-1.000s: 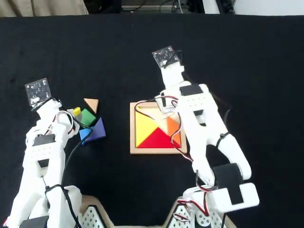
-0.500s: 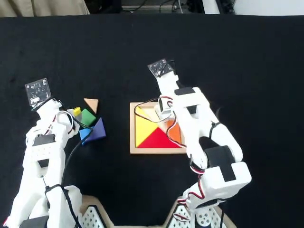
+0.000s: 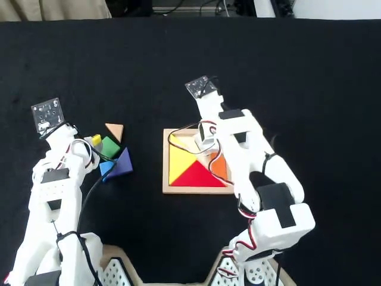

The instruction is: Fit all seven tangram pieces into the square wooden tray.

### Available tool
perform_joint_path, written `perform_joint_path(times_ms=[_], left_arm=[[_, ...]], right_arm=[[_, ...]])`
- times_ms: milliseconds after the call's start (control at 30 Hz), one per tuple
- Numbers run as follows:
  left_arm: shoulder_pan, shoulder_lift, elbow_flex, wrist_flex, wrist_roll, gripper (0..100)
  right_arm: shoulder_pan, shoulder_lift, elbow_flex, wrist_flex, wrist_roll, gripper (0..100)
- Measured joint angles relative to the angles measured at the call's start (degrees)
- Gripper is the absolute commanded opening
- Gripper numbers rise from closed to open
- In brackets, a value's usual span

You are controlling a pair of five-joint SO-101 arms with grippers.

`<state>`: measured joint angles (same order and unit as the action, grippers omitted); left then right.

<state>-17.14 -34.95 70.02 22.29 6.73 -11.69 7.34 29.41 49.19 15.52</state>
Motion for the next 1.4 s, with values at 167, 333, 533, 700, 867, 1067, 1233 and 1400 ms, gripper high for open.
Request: perform_joint_path(times_ms=[167, 333, 533, 700, 867, 1067, 1233, 1400], left_arm=[[0.00, 0.00, 0.00, 0.00, 0.00, 24], [0.00, 0.00, 0.00, 0.00, 0.00, 24], [0.00, 0.97, -1.58, 2.37, 0.00, 24], [0.26, 7.91, -12.13, 11.25, -2.20, 23], [-0.62, 22.68, -28.57, 23.21, -14.51, 9], [-0.97, 35.34, -37.71, 30.95, -38.24, 12], [0.18, 36.75, -38.42, 31.47, -47.38, 12], [8.44, 36.75, -38.42, 31.47, -45.89, 12]], right_arm=[[0.00, -1.58, -0.18, 0.18, 0.00, 1.1], [-0.09, -5.63, 4.22, -4.57, 0.00, 1.1], [-0.09, -10.37, 11.08, -12.31, 0.00, 1.1], [-0.09, -11.08, 13.45, -16.88, 0.00, 1.1], [0.00, -11.08, 14.07, -17.76, 0.00, 1.1], [0.53, -11.25, 14.07, -17.76, 0.00, 1.1], [0.53, -11.25, 14.07, -17.76, 0.00, 1.1], [0.97, -11.25, 14.07, -17.76, 0.09, 1.1]])
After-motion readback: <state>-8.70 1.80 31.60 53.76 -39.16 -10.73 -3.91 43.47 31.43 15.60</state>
